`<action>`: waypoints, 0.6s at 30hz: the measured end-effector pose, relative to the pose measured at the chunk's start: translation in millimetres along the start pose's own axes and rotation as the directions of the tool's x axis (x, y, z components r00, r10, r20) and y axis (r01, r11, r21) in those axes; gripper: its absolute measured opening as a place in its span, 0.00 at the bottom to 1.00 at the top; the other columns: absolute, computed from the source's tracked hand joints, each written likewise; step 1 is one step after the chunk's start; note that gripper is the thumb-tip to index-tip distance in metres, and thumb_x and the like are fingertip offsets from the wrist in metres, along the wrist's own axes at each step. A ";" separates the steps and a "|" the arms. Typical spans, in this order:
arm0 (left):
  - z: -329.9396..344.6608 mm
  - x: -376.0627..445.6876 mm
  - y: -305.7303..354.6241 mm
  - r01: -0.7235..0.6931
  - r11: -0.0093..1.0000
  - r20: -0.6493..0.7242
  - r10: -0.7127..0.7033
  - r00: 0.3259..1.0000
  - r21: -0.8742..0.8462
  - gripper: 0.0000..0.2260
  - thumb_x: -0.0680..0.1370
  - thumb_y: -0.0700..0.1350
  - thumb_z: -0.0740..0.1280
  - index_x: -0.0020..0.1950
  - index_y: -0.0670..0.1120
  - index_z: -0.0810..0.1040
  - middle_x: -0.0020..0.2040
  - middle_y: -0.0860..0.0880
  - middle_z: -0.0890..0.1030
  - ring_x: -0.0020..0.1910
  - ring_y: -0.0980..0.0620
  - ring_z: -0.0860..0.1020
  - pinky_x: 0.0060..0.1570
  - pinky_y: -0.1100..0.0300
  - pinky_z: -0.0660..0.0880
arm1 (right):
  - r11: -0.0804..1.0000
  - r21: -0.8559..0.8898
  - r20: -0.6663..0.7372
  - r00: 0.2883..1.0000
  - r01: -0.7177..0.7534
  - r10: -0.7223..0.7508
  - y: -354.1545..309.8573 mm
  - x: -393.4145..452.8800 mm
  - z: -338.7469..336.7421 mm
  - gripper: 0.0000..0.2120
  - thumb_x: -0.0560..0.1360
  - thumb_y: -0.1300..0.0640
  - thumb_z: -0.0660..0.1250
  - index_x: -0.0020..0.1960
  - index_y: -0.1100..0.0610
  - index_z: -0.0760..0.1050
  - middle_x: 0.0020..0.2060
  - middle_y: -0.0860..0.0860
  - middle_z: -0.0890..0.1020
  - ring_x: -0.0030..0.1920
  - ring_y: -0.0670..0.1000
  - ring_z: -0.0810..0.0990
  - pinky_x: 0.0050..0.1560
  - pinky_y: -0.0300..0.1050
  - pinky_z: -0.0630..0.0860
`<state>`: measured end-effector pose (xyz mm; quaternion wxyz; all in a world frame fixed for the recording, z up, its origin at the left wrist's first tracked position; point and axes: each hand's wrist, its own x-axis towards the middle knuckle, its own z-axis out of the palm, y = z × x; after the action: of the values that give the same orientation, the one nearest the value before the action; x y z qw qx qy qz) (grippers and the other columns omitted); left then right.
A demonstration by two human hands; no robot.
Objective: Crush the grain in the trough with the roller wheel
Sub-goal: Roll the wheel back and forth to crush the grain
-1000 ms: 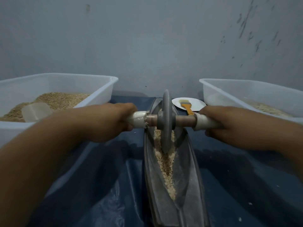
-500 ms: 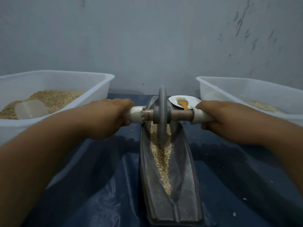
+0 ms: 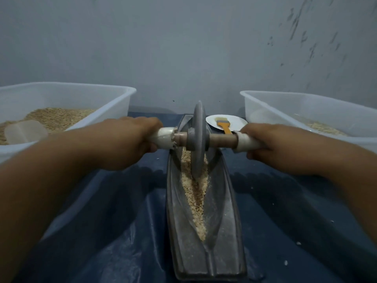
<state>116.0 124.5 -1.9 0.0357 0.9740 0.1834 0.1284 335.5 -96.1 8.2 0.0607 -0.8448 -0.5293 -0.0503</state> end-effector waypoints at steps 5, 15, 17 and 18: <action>14.7 10.8 11.6 0.045 0.971 -0.274 0.022 0.961 0.235 0.13 0.79 0.49 0.61 0.63 0.51 0.70 0.55 0.48 0.75 0.53 0.44 0.73 0.52 0.51 0.66 | 0.993 -0.112 -0.272 0.962 -0.044 0.012 -8.1 20.7 20.2 0.13 0.78 0.52 0.65 0.63 0.47 0.72 0.54 0.53 0.78 0.53 0.59 0.76 0.52 0.52 0.72; 2.5 1.6 10.8 -0.053 0.981 -0.215 0.093 0.972 0.187 0.09 0.78 0.50 0.62 0.57 0.57 0.70 0.51 0.52 0.76 0.49 0.47 0.74 0.50 0.51 0.68 | 0.998 0.063 -0.019 1.000 -0.015 0.016 1.7 5.2 9.5 0.09 0.76 0.49 0.68 0.54 0.45 0.70 0.48 0.51 0.79 0.46 0.53 0.78 0.49 0.51 0.74; 10.6 7.2 16.5 0.010 0.939 -0.315 0.105 0.943 0.343 0.14 0.79 0.50 0.60 0.64 0.51 0.71 0.55 0.49 0.76 0.52 0.44 0.73 0.53 0.50 0.66 | 0.999 0.041 -0.157 0.987 -0.017 0.023 -2.7 12.6 20.1 0.13 0.77 0.52 0.68 0.61 0.48 0.72 0.54 0.53 0.79 0.52 0.58 0.77 0.53 0.53 0.74; 11.4 9.6 18.3 0.035 0.938 -0.312 0.080 0.947 0.346 0.14 0.79 0.50 0.60 0.65 0.51 0.70 0.56 0.49 0.75 0.53 0.44 0.73 0.53 0.50 0.65 | 1.000 0.017 -0.184 0.983 -0.016 0.019 -4.8 14.9 21.5 0.15 0.77 0.53 0.67 0.63 0.48 0.72 0.56 0.53 0.79 0.54 0.59 0.77 0.54 0.54 0.74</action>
<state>133.9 110.8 -8.5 -0.1684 0.9329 0.1954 0.2511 338.1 -77.4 -10.5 0.1165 -0.8407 -0.5142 -0.1235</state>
